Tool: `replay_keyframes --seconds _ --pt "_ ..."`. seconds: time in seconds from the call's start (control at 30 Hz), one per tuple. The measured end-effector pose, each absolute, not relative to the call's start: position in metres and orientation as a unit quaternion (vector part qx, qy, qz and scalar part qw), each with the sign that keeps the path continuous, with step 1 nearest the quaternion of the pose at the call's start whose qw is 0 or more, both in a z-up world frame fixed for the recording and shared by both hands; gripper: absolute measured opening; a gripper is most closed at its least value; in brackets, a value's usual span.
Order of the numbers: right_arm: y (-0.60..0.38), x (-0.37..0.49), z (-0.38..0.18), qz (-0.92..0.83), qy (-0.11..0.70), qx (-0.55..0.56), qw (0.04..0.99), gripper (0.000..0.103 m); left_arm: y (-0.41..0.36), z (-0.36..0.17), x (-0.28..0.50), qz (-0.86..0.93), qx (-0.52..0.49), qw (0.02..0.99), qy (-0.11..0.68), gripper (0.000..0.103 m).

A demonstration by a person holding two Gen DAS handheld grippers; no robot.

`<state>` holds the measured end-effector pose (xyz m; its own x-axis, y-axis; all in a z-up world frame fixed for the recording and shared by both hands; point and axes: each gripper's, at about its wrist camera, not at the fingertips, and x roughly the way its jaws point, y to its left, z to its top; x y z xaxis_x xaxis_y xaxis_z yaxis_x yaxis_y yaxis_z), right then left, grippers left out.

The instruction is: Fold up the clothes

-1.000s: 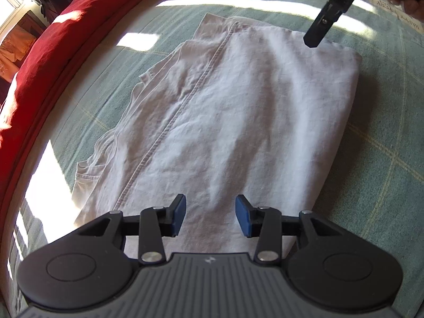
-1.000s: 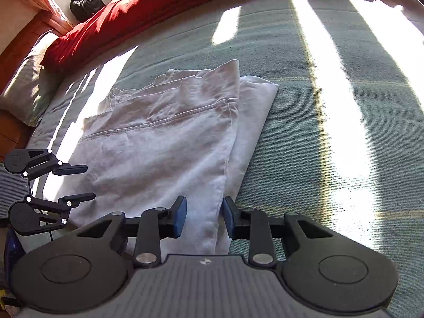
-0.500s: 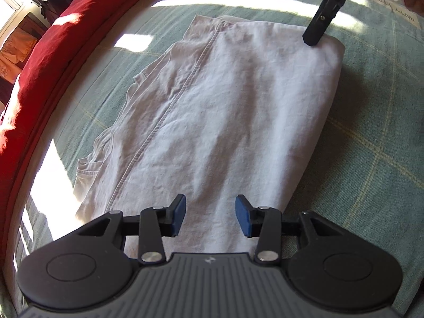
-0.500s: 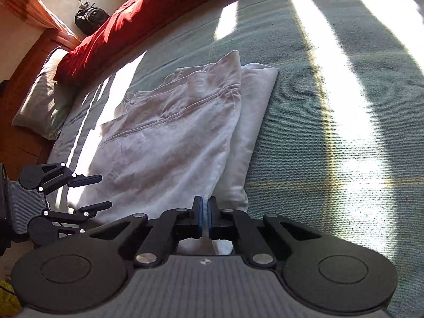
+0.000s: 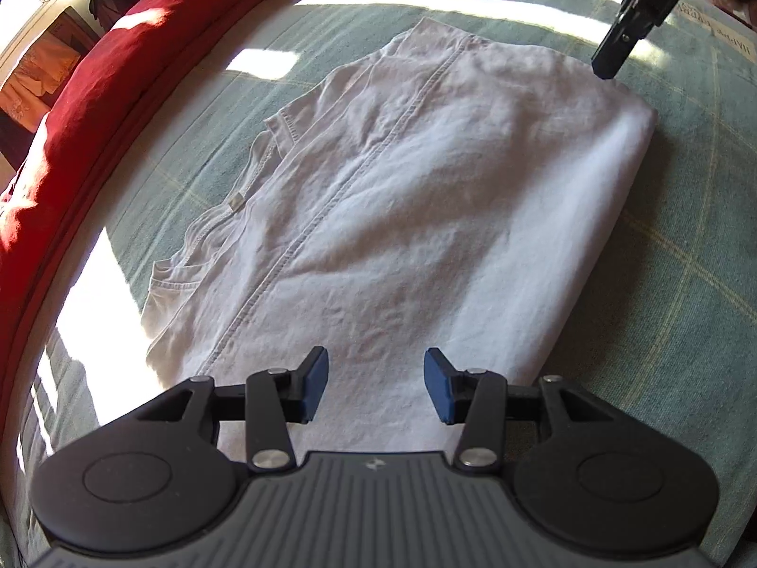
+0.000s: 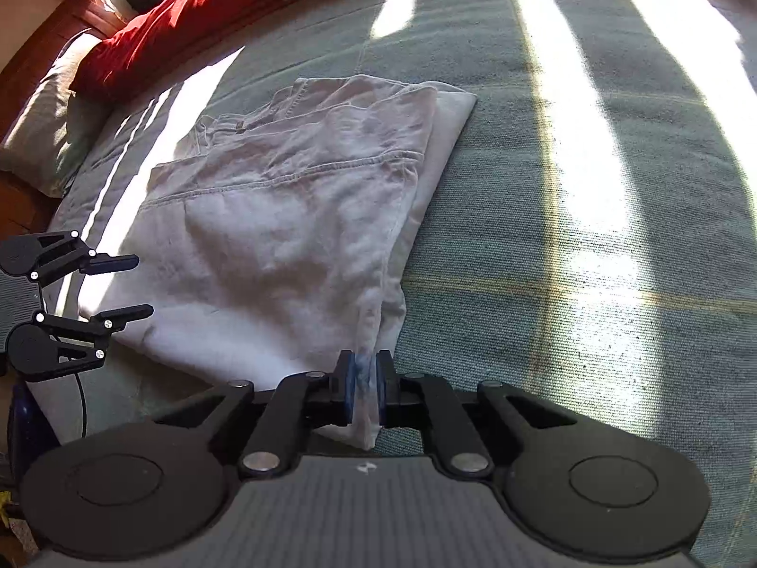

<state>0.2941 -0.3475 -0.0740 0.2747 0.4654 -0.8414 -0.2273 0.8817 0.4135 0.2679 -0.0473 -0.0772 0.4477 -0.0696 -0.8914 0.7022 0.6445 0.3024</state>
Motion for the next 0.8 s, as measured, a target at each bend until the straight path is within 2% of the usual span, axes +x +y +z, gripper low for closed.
replay_keyframes --seconds 0.23,0.3,0.4,0.5,0.8 --pt "-0.334 0.331 -0.06 0.192 0.533 0.085 0.819 0.026 0.047 -0.06 0.314 -0.156 0.258 0.818 0.49 0.046" --pt "-0.329 0.341 -0.06 0.186 0.529 0.081 0.824 0.033 0.086 -0.059 0.331 -0.123 0.214 0.828 0.503 0.046" --pt "-0.322 0.357 -0.06 0.177 0.523 0.075 0.831 0.034 0.144 -0.068 0.357 -0.079 0.123 0.838 0.525 0.039" --pt "-0.315 0.374 -0.06 0.168 0.516 0.069 0.837 0.034 0.185 -0.086 0.378 -0.063 0.047 0.838 0.54 0.038" --pt "-0.307 0.4 -0.068 0.144 0.519 0.075 0.839 0.034 0.209 -0.111 0.398 -0.1 -0.033 0.83 0.547 0.036"
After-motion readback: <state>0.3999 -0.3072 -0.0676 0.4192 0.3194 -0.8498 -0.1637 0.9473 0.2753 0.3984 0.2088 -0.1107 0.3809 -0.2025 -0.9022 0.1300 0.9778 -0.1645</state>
